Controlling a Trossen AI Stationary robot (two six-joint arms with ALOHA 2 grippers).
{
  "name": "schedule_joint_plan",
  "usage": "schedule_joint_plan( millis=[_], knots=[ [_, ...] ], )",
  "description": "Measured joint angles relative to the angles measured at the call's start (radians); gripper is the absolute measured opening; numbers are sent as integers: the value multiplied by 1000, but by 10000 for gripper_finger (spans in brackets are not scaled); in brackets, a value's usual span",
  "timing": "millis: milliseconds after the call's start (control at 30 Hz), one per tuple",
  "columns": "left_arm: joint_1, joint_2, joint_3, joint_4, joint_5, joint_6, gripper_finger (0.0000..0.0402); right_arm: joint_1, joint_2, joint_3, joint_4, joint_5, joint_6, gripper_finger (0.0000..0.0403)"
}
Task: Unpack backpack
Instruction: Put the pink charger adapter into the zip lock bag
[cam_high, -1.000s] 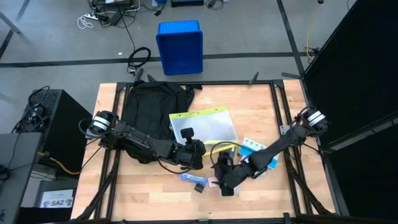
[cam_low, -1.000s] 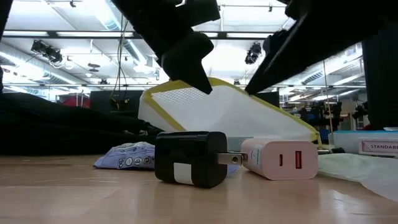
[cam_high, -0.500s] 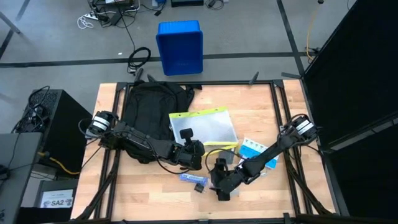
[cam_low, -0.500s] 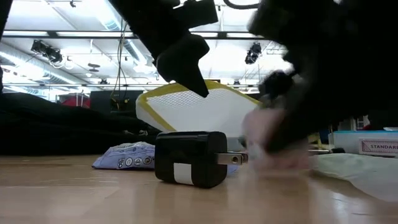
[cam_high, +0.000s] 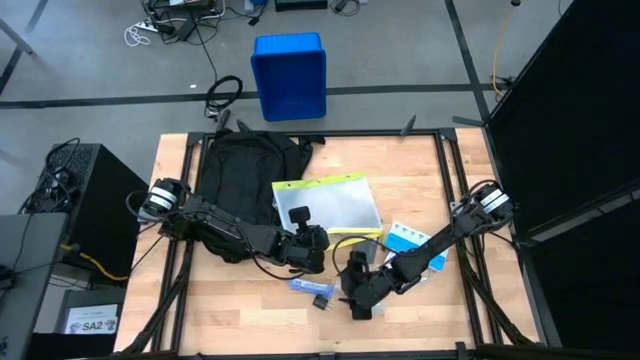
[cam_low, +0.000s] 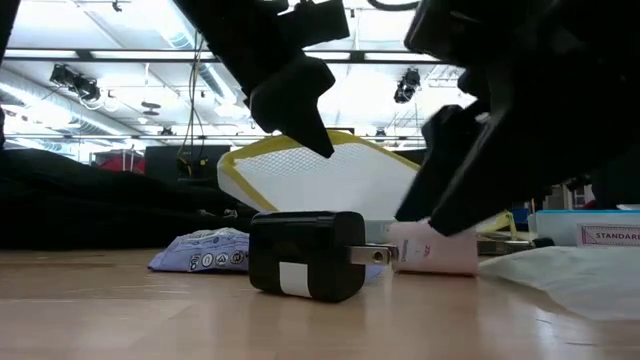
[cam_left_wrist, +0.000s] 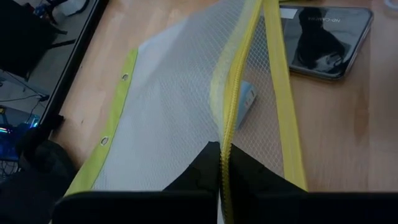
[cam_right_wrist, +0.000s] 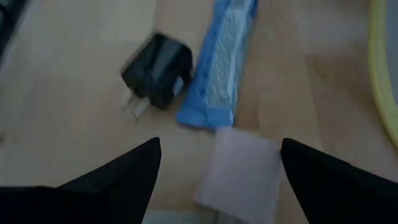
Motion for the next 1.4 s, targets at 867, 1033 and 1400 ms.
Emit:
schedule_joint_plan(
  millis=[867, 1033, 1400],
  knots=[
    [0, 0, 0, -1, 0, 0, 0, -39, 0, 3, -144, 7, 171, 162],
    [0, 0, 0, -1, 0, 0, 0, -39, -3, 3, -135, 15, 148, 162],
    [0, 0, 0, -1, 0, 0, 0, -61, -13, 58, -125, 229, 47, 162]
  ],
)
